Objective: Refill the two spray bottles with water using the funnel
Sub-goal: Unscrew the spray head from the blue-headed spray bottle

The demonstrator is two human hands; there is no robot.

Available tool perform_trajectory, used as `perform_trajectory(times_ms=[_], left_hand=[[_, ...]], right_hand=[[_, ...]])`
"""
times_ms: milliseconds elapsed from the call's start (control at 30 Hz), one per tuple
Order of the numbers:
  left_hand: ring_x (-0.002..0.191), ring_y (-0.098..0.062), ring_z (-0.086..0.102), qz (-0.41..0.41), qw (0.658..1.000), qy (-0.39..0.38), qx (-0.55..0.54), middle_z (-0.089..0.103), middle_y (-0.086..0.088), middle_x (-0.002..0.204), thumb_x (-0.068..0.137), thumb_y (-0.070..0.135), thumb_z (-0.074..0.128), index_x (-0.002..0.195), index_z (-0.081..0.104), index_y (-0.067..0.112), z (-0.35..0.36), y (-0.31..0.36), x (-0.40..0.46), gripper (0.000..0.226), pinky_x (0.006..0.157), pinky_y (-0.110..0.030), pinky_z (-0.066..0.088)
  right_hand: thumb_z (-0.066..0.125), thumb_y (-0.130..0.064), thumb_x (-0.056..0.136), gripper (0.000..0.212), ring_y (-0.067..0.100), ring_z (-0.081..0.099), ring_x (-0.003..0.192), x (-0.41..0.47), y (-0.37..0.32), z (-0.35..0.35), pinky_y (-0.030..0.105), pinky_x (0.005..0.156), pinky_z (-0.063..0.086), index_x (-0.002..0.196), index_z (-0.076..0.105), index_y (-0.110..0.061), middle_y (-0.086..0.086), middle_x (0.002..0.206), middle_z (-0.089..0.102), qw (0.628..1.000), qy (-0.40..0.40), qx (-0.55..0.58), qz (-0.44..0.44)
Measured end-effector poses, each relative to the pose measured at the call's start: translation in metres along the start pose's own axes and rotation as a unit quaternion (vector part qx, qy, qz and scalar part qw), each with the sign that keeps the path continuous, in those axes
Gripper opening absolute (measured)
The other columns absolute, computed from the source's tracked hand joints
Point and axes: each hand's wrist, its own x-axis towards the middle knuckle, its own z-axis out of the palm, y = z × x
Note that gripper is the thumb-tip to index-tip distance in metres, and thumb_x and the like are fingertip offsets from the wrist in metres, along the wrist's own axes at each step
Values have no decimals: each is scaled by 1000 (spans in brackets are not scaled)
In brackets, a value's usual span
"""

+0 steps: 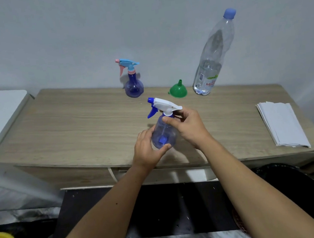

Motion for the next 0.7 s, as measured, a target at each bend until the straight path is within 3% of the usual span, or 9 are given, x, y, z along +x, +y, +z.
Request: perform_trajectory(times_ms=[100,200,300,400,533,700], left_hand=[[104,-13,58,-15,1000,8,-7,64,5,113,71,43,88,128,65,8,1,-1,1,71,89,-7,38],[101,-15,61,-12,1000,2,-8,65,2,111,71,33,94,127,65,6,-1,-8,3,68,90,-24,49],[100,-19,64,-2,1000,2,-7,68,-3,111,72,42,89,128,65,4,0,-12,3,72,89,-30,52],[99,-23,65,-7,999,28,-19,67,-4,110,71,50,81,127,65,2,5,-11,-1,76,88,-33,53],[101,-24,64,3,1000,30,-6,67,-6,112,72,52,80,130,64,1,8,-10,-1,79,90,-21,45],[97,-27,65,24,998,46,19,69,-10,108,74,50,82,128,65,-2,14,-11,-3,77,87,-21,45]], right_hand=[[88,-3,81,25,7,74,84,3,-2,1,30,86,63,103,79,-11,5,95,81,999,30,0,11],[94,-6,73,33,15,73,83,2,0,3,37,87,63,103,81,-6,15,97,81,998,54,3,18],[96,-7,71,32,15,74,84,1,2,4,38,89,64,99,82,-11,12,96,82,999,54,0,11],[90,-6,80,27,23,78,98,2,1,0,40,97,62,103,80,-15,12,104,81,1000,21,6,1],[86,-6,85,23,16,76,92,3,2,-1,40,94,62,98,78,-23,10,102,81,999,21,26,-16],[95,-7,73,36,17,76,88,-4,9,9,34,84,64,102,75,-9,7,94,80,993,93,63,-24]])
